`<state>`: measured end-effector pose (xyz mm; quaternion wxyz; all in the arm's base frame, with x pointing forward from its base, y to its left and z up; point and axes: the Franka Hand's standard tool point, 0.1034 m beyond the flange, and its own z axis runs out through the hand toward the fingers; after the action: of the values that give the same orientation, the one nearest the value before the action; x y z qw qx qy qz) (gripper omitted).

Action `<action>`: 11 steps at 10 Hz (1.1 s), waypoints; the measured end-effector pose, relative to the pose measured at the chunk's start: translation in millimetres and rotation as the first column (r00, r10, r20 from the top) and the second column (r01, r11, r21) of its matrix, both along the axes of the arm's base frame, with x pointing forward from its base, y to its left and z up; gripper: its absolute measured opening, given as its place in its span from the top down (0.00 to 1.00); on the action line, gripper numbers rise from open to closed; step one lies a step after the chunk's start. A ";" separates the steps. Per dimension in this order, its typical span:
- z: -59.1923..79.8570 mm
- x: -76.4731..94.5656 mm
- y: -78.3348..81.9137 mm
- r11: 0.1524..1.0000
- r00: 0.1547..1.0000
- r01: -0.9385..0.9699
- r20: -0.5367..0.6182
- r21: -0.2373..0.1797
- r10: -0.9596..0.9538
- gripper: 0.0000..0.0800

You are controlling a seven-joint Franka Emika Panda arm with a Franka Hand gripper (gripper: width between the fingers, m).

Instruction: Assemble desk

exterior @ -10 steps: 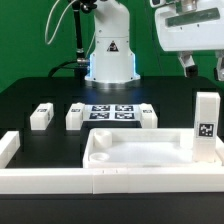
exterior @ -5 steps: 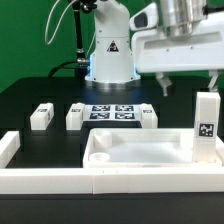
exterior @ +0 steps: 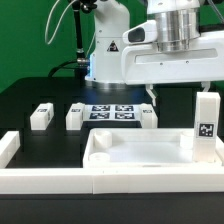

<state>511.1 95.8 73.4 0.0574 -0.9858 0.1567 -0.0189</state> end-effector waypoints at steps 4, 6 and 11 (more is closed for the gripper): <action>-19.0 -13.0 -23.6 0.941 0.941 -0.338 -0.030 -0.021 0.338 0.19; -20.1 -15.5 -23.7 0.941 0.940 -0.338 -0.046 -0.014 0.337 0.19; -23.6 -35.8 -25.3 0.944 0.785 -0.293 -0.525 0.153 0.329 0.19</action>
Offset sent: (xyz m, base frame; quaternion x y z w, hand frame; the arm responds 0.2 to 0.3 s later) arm 0.0000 0.0000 0.0000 0.0000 -0.0650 0.0000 0.9979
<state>475.3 70.5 49.7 0.0442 -0.9601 0.0024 0.2760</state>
